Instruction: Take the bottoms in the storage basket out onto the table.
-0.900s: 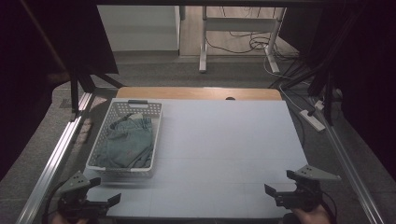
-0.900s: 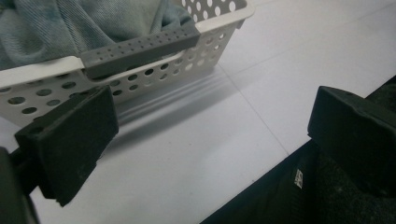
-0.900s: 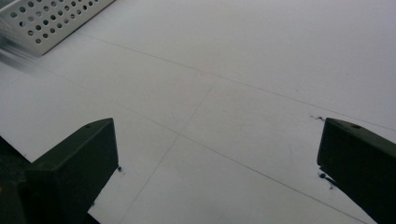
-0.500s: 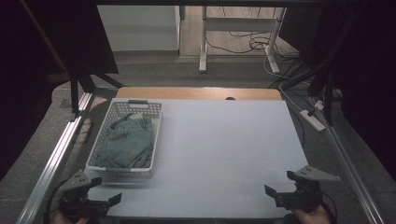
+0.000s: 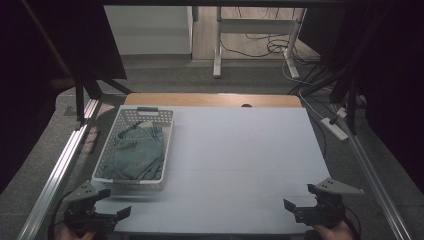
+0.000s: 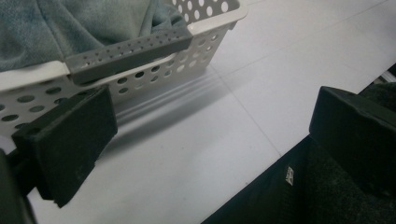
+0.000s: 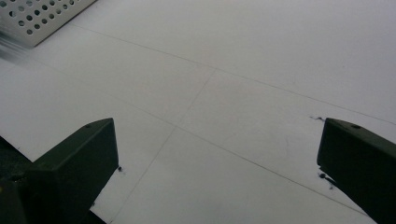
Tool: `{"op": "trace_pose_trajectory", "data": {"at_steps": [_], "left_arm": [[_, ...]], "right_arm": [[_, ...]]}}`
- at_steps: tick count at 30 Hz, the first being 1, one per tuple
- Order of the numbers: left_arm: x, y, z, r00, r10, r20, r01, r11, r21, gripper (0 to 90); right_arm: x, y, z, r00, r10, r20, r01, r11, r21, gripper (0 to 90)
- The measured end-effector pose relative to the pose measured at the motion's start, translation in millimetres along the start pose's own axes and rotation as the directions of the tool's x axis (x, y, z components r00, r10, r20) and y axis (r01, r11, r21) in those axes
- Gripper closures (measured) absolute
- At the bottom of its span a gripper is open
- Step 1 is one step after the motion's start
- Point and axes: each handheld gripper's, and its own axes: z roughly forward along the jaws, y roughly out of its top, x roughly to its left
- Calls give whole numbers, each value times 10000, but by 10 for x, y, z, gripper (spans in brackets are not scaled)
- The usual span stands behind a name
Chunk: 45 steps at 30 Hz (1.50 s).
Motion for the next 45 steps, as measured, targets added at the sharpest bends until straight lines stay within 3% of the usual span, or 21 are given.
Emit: {"op": "trace_pose_trajectory", "data": {"at_steps": [10,15,19,25,36,41,45], "left_arm": [[-30,42,-5,9995,327,36,-327,9995,-35,3],[-39,79,17,9966,746,355,-743,9972,-104,3],[-51,104,28,9940,1048,297,-1045,9944,-130,1],[-55,156,28,9944,935,487,-926,9955,-208,0],[-48,290,42,9925,1194,279,-1184,9923,-360,0],[-38,356,57,9939,1019,421,-1010,9946,-225,0],[-42,417,74,9915,1272,257,-1269,9918,-120,0]], "right_arm": [[14,2,11,9999,-154,-79,155,9998,137,0],[5,0,13,9998,-104,-149,106,9998,154,0],[4,1,19,9998,-88,-173,92,9997,225,0],[10,8,31,9997,-112,-222,119,9995,298,0],[3,10,40,9996,-90,-282,100,9993,371,0],[5,12,46,9995,-139,-292,151,9990,413,0],[5,11,46,9994,-144,-310,157,9990,413,0]]}}
